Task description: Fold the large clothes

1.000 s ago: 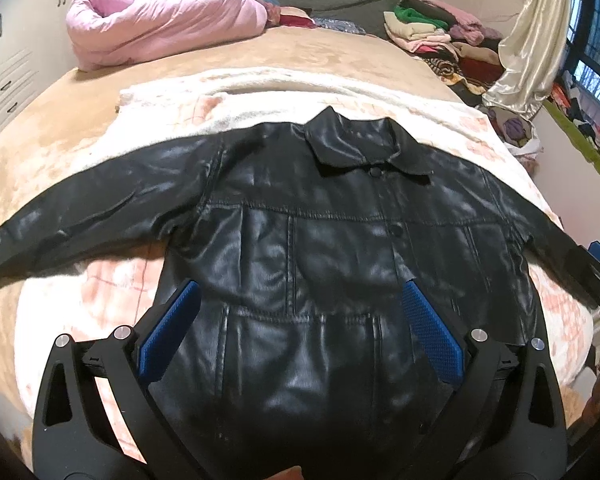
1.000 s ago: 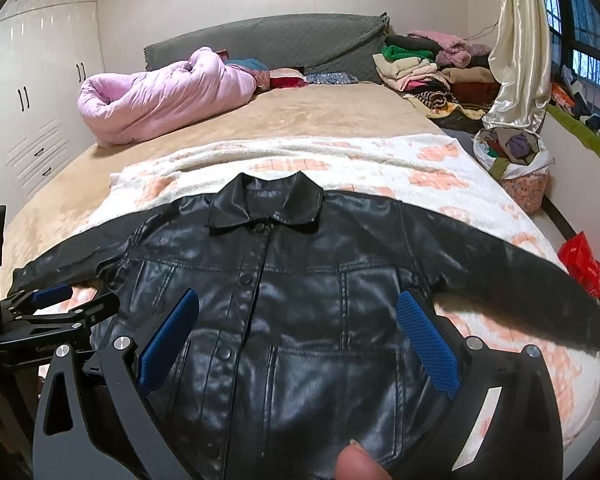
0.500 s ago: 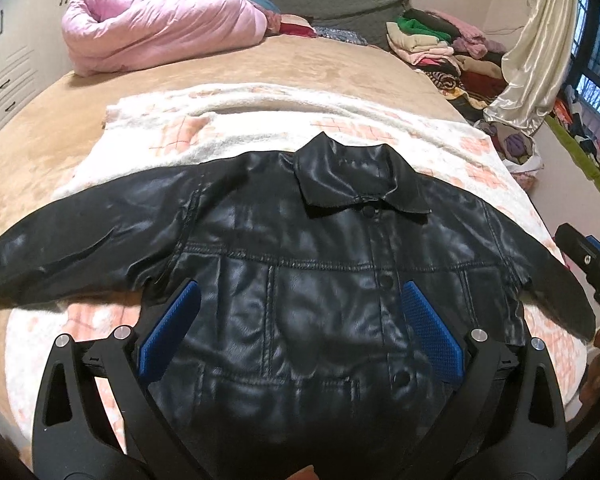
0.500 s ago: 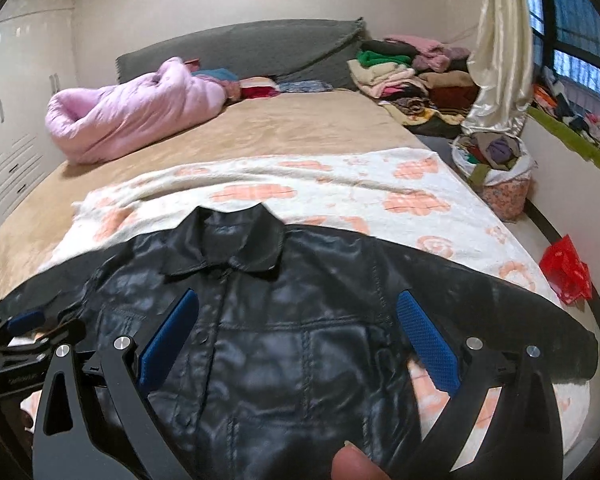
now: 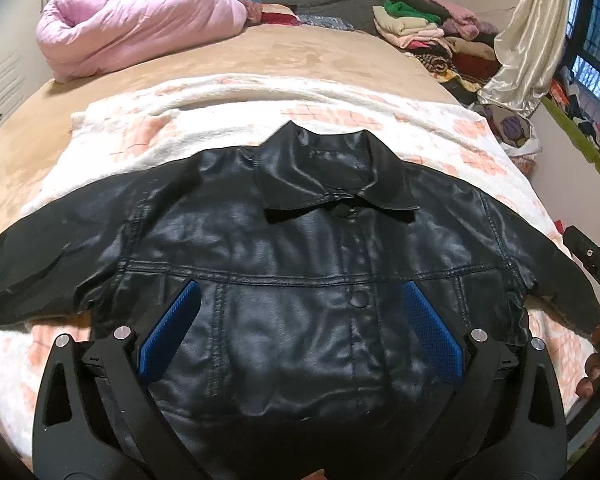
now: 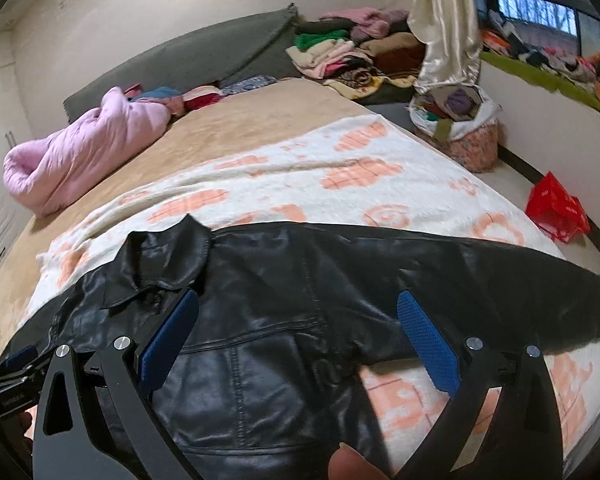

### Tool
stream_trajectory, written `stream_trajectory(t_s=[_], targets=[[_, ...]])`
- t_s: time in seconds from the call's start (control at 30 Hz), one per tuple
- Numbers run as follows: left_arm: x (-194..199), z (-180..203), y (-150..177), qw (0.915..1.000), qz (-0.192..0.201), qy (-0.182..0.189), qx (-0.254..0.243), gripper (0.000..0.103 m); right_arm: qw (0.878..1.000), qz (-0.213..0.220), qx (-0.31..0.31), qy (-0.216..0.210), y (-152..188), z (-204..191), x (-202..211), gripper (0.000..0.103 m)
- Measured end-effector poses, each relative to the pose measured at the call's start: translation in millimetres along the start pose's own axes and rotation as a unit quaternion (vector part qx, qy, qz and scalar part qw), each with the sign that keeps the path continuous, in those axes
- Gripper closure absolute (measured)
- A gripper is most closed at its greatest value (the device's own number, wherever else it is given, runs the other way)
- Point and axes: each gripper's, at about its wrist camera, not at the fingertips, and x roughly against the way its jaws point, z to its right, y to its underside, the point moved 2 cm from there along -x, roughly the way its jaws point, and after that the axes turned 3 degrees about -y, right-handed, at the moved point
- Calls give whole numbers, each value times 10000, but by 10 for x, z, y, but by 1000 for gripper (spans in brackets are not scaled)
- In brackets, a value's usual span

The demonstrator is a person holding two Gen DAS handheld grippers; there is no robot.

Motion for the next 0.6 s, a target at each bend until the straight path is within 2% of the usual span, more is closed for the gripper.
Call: stream_trajectory(t_s=[0.27,0.6], targets=[[-196,301,-33,9997,-105,158,-129,9,9994,-37,-242,242,7,292,-70,4],[-415,695,-36,9986,-254,180,-433,9,9898,-40,-977,1039,1,942,-130,4]])
